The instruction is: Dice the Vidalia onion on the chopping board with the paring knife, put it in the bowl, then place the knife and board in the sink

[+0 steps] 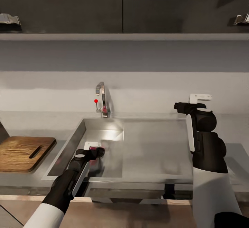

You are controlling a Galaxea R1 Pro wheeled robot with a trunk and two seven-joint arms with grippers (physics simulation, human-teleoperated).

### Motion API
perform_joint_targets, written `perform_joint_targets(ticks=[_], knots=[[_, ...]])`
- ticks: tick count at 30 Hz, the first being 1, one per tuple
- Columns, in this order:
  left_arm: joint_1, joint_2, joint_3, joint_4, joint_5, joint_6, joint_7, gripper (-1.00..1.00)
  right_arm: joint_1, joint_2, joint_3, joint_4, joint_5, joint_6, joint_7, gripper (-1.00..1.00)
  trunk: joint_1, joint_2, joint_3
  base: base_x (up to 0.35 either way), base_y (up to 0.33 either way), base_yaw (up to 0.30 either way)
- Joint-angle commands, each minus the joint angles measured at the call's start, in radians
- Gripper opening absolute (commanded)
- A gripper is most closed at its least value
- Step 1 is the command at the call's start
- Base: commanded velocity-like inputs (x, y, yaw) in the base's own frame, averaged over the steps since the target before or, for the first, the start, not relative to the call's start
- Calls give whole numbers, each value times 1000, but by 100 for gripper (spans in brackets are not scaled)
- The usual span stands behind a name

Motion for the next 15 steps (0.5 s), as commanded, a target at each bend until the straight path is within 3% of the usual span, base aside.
perform_joint_targets(ticks=[1,4,5,15], knots=[[-1,0,-2,-1,8,4,8,100,-1,1,0,-1,3,4,0,100,0,-1,-1,0,0,0],[-1,0,-2,-1,8,4,8,100,-1,1,0,-1,3,4,0,100,0,-1,-1,0,0,0],[-1,1,-3,-1,8,4,8,-100,-1,1,0,-1,3,4,0,100,0,-1,-1,0,0,0],[-1,1,-2,-1,-4,4,8,-100,-1,1,0,-1,3,4,0,100,0,-1,-1,0,0,0]])
